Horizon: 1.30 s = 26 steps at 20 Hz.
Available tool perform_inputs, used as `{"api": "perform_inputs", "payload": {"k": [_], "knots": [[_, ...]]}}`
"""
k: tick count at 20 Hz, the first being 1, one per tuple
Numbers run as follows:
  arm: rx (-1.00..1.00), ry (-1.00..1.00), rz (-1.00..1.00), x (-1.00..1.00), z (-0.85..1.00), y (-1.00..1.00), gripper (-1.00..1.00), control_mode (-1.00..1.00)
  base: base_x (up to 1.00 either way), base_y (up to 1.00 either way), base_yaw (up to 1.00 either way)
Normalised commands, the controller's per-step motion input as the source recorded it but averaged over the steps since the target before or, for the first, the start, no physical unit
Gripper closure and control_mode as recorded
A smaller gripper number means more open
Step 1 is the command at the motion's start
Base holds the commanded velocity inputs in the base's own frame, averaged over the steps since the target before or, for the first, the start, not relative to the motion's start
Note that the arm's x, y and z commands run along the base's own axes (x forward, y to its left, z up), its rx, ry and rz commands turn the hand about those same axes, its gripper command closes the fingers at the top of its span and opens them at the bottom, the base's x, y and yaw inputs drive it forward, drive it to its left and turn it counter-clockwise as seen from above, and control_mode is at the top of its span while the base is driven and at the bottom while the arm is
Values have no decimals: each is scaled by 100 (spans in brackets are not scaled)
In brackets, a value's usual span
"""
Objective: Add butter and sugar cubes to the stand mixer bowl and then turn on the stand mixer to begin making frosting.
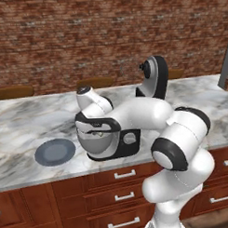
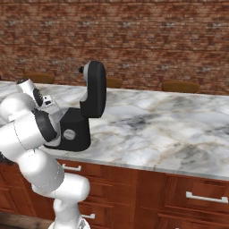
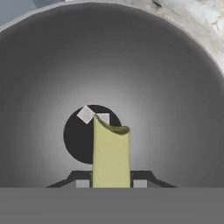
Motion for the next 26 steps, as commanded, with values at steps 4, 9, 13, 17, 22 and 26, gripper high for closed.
{"api": "perform_inputs", "payload": {"k": [4,9,13,17,22,26], "knots": [[0,2,-1,21,-28,9,100,-100,0,0,0],[0,2,-2,9,-27,12,-100,-100,0,0,0],[1,0,-4,-10,4,-1,-100,-100,0,0,0],[8,-3,-4,-40,62,-19,-100,-100,0,0,0],[14,-15,-2,-66,96,-36,-100,-100,0,0,0],[17,-26,0,-100,100,-85,-100,-100,0,0,0]]}}
